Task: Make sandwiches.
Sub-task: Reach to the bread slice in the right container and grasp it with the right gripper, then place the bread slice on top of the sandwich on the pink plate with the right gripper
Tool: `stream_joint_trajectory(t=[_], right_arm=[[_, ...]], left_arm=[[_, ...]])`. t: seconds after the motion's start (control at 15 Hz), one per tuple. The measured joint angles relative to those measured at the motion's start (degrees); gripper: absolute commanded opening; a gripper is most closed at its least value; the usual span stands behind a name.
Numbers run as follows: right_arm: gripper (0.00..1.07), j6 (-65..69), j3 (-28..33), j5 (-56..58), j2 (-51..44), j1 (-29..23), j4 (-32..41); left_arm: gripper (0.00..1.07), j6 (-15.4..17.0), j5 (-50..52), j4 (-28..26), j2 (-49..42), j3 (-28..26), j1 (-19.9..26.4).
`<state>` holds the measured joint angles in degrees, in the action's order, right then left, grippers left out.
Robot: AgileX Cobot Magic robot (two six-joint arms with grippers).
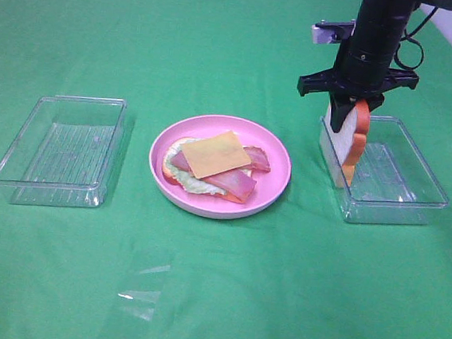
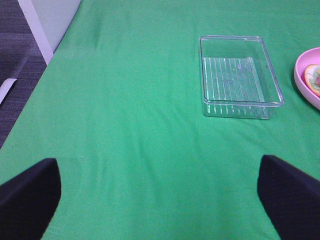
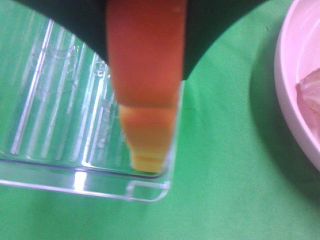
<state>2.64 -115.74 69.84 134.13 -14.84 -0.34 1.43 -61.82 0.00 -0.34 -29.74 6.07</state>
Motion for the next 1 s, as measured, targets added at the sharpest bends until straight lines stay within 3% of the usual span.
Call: stream_joint_trajectory(t=[0.53,1.0], right_arm=[[0.0,-0.34,0.0,0.06,-1.95,0.0,0.0],[0.0,-2.18,0.0,0.17,-13.87,0.0,0.86]], left_arm=[[1.0,0.0,0.0,0.0,0.0,0.0,0.0],[1.0,0.0,0.0,0.0,0.0,0.0,0.0]])
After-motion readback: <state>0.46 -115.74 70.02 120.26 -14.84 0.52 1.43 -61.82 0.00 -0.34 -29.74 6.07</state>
